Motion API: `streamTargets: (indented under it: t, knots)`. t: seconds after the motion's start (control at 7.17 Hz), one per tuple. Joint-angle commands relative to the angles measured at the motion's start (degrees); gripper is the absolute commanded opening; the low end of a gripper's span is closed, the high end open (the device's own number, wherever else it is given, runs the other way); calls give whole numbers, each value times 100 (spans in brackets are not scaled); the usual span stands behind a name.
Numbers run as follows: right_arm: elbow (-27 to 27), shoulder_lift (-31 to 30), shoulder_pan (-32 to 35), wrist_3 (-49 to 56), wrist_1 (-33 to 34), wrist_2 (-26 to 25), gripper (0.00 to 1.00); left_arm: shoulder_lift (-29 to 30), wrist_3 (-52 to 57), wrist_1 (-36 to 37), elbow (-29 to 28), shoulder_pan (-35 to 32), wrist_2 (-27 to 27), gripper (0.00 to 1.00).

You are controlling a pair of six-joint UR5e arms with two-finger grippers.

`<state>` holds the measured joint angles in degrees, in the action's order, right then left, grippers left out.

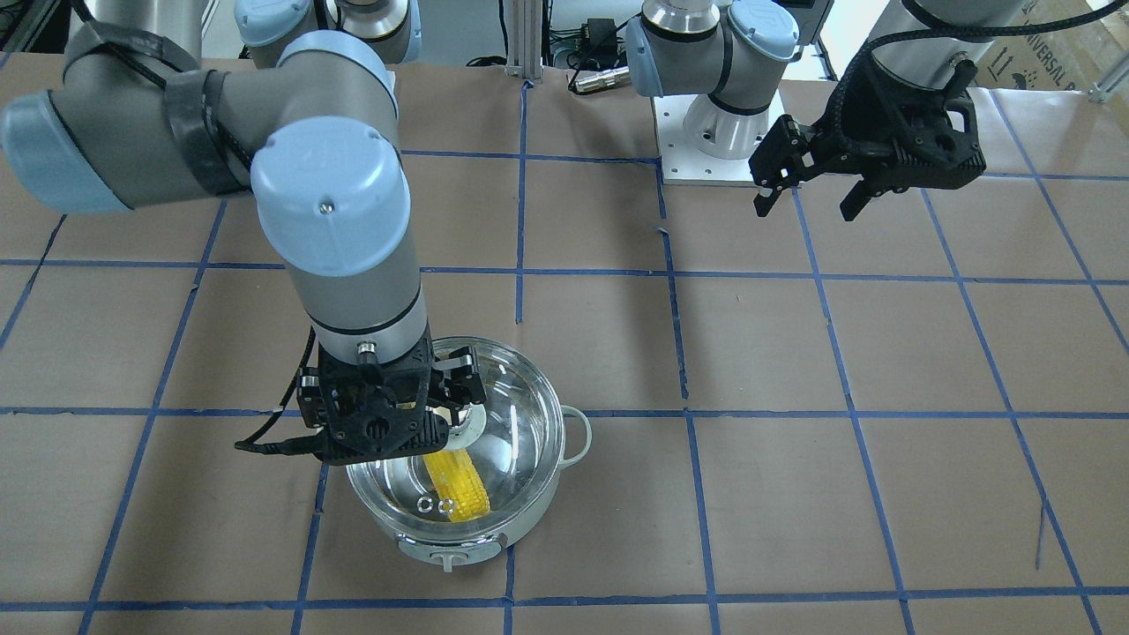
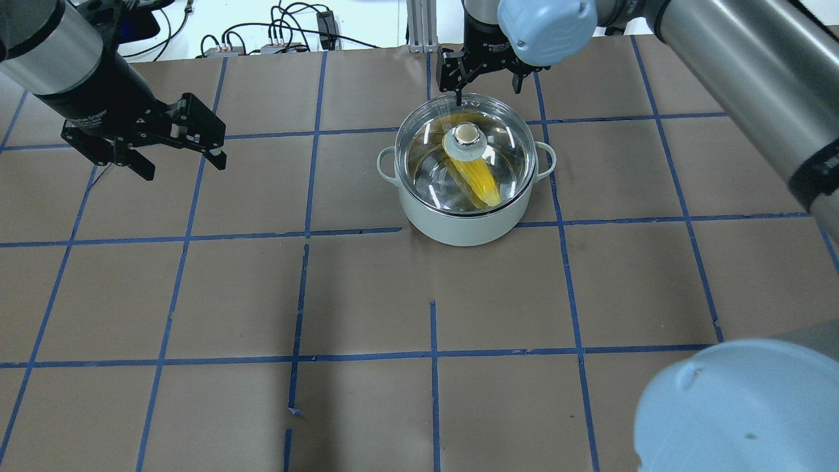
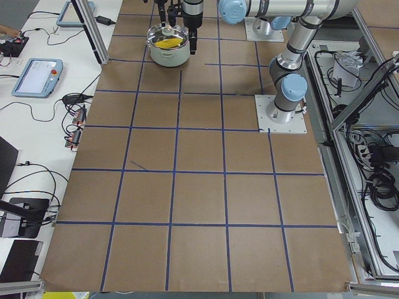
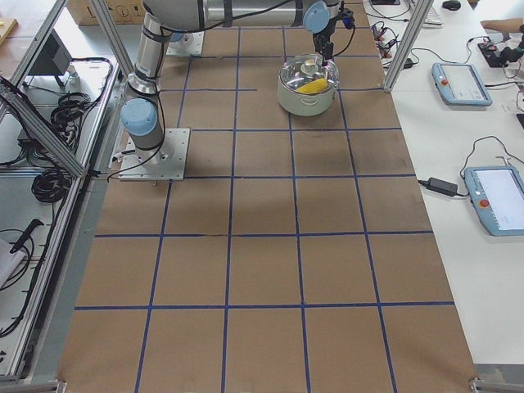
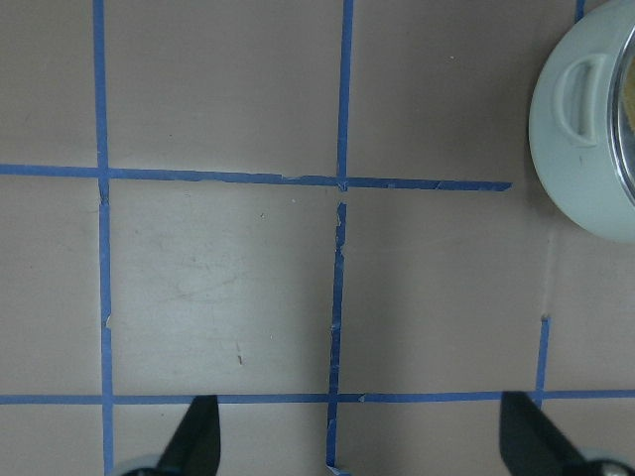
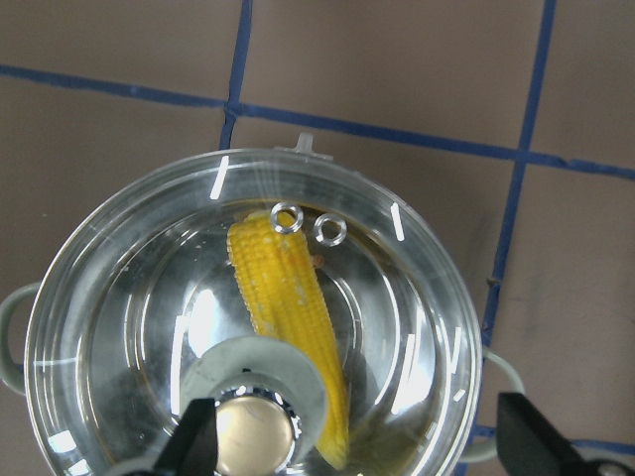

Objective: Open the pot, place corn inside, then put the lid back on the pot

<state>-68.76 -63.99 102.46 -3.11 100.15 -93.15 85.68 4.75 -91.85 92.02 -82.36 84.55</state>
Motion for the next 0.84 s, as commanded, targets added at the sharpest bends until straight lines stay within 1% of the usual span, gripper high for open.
streamTargets:
  t: [0.0,0.14,0.28,0.42,0.56,0.7]
  knots:
    - [-67,-541,-155,-50,-501,-212,100,1,0,0,0,0,0,100]
    - [-198,-849,-278,-15,-783,-160,99,-8,0,0,9,0,0,100]
    - [-669,-1391,-323,29,-830,-90,99,-8,0,0,18,0,0,100]
    - [-1318,-1910,-384,38,-708,-55,99,-8,-9,0,26,-8,0,100]
    - [-1847,-2307,-602,56,-646,-20,99,-8,-9,0,27,0,0,100]
    - [-2243,-2650,-935,230,-637,-28,100,-17,0,0,27,0,0,100]
